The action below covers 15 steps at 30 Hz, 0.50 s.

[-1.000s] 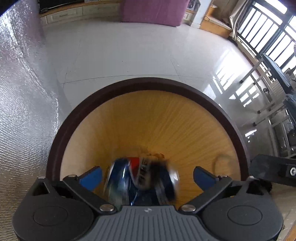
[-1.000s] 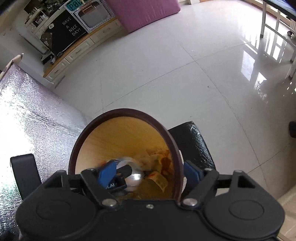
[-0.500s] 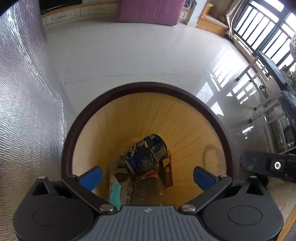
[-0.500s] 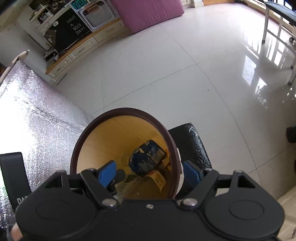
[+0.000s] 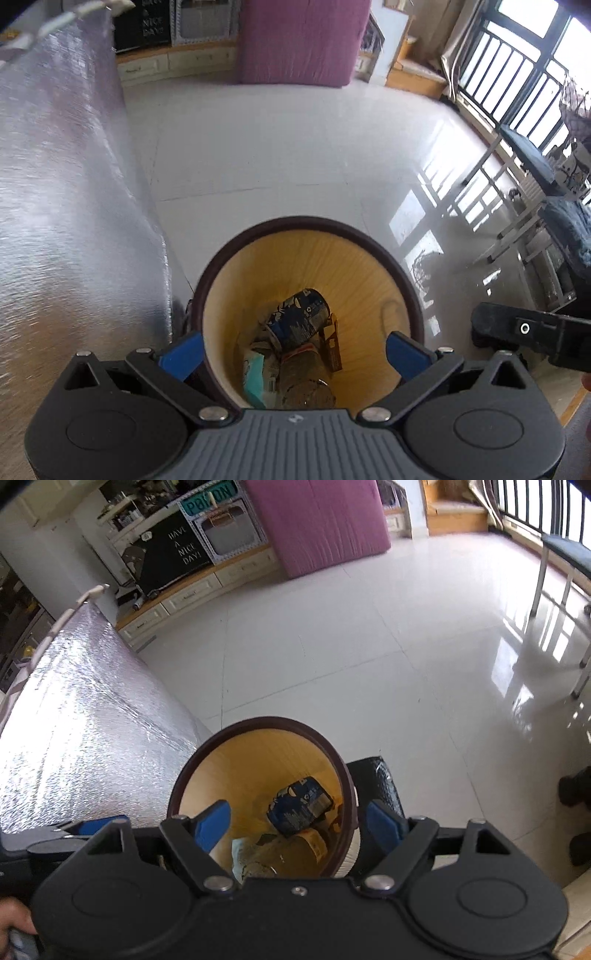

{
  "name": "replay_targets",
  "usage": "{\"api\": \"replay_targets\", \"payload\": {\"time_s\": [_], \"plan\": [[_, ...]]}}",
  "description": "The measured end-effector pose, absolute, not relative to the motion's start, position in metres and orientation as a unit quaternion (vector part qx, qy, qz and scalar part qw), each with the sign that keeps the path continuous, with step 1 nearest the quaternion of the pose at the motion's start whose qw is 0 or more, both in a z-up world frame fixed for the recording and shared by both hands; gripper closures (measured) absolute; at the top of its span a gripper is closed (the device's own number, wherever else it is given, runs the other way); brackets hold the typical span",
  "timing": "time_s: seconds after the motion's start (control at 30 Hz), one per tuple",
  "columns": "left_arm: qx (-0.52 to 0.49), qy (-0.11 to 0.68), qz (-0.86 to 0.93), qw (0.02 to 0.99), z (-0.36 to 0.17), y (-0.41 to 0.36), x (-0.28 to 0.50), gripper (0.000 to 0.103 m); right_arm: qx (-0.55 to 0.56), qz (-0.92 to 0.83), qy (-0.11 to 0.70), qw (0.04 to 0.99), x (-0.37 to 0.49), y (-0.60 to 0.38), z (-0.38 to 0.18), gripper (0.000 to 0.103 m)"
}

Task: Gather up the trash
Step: 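Withdraw both tools from the wastebasket back toward the table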

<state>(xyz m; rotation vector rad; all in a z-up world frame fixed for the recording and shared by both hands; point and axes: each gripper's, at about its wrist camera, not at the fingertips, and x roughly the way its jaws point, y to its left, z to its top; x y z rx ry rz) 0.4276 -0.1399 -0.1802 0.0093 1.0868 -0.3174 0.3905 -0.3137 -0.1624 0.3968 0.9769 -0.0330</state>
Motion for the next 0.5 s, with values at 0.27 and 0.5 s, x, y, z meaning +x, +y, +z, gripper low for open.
{"api": "replay_targets", "payload": {"time_s": [0.27, 0.5], "plan": [[0.006, 0.487, -0.148, 0.861, -0.136, -0.119, 0.391, 0.000, 0.150, -0.018, 0.430, 0.890, 0.358, -0.300, -0.123, 0.002], [0.007, 0.449, -0.150, 0.881, -0.102, -0.100, 0.354, 0.000, 0.112, -0.017, 0.401, 0.909, 0.325, -0.287, -0.094, 0.000]]}}
